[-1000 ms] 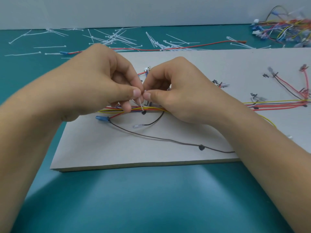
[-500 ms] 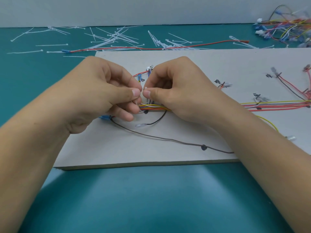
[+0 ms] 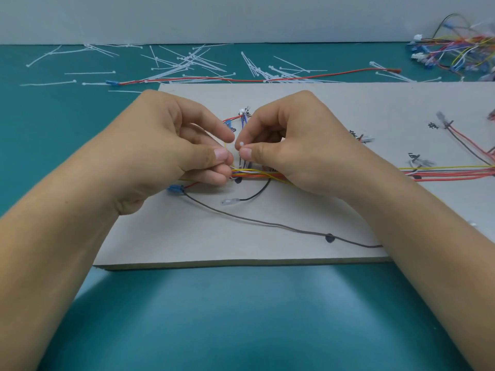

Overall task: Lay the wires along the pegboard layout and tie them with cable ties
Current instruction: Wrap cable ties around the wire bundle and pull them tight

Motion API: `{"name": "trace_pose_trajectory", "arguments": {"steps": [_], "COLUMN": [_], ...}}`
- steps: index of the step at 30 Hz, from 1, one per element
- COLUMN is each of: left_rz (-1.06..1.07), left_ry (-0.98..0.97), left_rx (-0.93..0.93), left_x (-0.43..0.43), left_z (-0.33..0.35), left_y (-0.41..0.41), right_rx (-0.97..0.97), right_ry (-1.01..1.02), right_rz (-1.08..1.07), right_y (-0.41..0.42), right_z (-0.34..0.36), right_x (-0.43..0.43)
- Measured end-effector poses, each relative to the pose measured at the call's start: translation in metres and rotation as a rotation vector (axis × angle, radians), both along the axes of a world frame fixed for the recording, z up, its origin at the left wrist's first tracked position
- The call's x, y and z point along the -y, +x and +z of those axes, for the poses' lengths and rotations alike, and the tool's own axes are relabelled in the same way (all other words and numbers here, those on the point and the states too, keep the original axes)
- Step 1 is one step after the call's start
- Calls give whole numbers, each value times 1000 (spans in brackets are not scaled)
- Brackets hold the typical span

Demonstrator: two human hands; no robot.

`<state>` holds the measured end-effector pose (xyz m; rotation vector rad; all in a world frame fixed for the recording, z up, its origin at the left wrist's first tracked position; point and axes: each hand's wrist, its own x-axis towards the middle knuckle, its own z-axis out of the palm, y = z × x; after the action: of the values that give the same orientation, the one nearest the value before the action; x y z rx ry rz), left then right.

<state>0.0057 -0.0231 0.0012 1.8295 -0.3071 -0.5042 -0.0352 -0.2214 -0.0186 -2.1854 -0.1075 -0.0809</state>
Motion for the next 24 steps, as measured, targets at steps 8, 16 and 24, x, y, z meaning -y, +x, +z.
{"name": "trace_pose_trajectory", "arguments": {"steps": [8, 16, 24], "left_rz": [23, 56, 48], "left_ry": [4, 13, 21], "left_rx": [23, -12, -2], "left_x": [1, 3, 3], "left_z": [-2, -1, -1], "left_y": [-1, -3, -5], "right_rx": [-13, 99, 82], "right_ry": [24, -93, -61], "right_rz": [6, -65, -46], "right_y": [0, 5, 9], "right_z": [1, -5, -5], "right_x": [-2, -11, -13]}}
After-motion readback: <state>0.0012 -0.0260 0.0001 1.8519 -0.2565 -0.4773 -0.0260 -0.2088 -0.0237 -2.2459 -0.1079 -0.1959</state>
